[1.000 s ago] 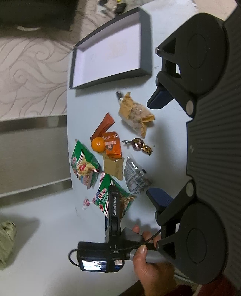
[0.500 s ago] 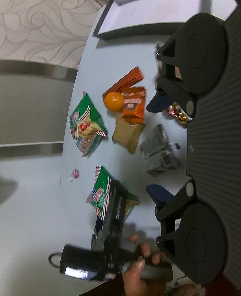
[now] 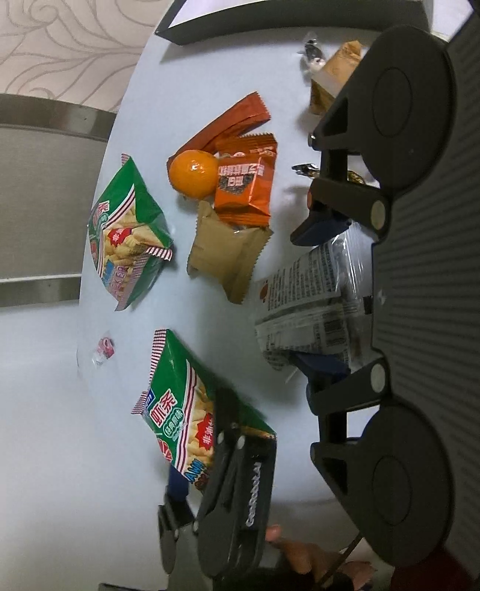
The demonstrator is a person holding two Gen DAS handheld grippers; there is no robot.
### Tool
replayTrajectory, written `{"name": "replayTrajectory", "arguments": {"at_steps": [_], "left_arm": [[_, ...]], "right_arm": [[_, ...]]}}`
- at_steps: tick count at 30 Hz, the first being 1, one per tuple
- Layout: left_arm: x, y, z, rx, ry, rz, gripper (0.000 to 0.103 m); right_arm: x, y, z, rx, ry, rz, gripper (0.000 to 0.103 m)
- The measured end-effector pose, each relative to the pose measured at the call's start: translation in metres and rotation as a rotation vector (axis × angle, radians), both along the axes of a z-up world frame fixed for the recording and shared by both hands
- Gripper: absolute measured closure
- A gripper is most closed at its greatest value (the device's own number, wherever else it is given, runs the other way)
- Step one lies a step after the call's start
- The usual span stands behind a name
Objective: Organize snacks
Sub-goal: 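Grasp the green PRAWN chip bag with left tool while right tool grasps clear plastic packet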
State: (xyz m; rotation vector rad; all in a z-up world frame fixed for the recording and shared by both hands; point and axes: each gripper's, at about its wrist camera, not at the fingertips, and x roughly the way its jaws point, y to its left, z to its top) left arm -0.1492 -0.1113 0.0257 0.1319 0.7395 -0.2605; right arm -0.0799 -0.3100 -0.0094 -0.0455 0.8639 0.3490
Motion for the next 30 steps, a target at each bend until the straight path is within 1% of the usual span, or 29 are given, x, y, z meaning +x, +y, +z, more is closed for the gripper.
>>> {"name": "replayTrajectory", "arguments": {"at_steps": [2, 4, 6, 8, 10, 11, 14, 17, 22, 26, 30], "left_arm": [[0.004, 0.001, -0.001, -0.003, 0.008, 0.008, 0.009], [0.008, 0.002, -0.002, -0.010, 0.019, 0.015, 0.009], [0.009, 0.002, -0.003, -0.016, 0.027, 0.013, 0.009], [0.010, 0.002, -0.004, -0.010, 0.033, 0.009, 0.009], [0.011, 0.003, -0.005, -0.010, 0.041, 0.010, 0.009], [0.013, 0.005, -0.007, -0.016, 0.047, 0.011, 0.009], [0.016, 0.011, -0.011, -0.035, 0.068, 0.028, 0.009], [0.018, 0.015, -0.013, -0.040, 0.060, 0.030, 0.009], [0.020, 0.017, -0.014, -0.056, 0.048, 0.022, 0.009], [0.021, 0.014, -0.014, -0.057, 0.048, -0.005, 0.009], [0.022, 0.012, -0.013, -0.066, 0.052, -0.031, 0.009]], "right_arm": [[-0.004, 0.001, -0.001, 0.012, 0.013, -0.008, 0.037], [-0.008, 0.002, -0.001, 0.022, 0.020, -0.005, 0.035], [-0.008, 0.005, 0.000, 0.010, 0.005, -0.007, 0.028], [-0.005, 0.007, 0.001, -0.005, -0.008, -0.009, 0.026], [-0.002, 0.007, 0.000, 0.002, 0.015, 0.000, 0.028], [-0.001, 0.007, 0.000, 0.007, 0.026, 0.005, 0.035], [-0.006, 0.013, 0.001, -0.018, 0.014, 0.008, 0.040], [-0.013, 0.014, 0.003, -0.005, 0.019, -0.017, 0.044], [-0.025, 0.017, 0.003, 0.015, 0.023, -0.068, 0.045], [-0.029, 0.024, 0.003, -0.006, 0.017, -0.094, 0.045], [-0.030, 0.031, 0.004, -0.032, 0.018, -0.131, 0.042]]}}
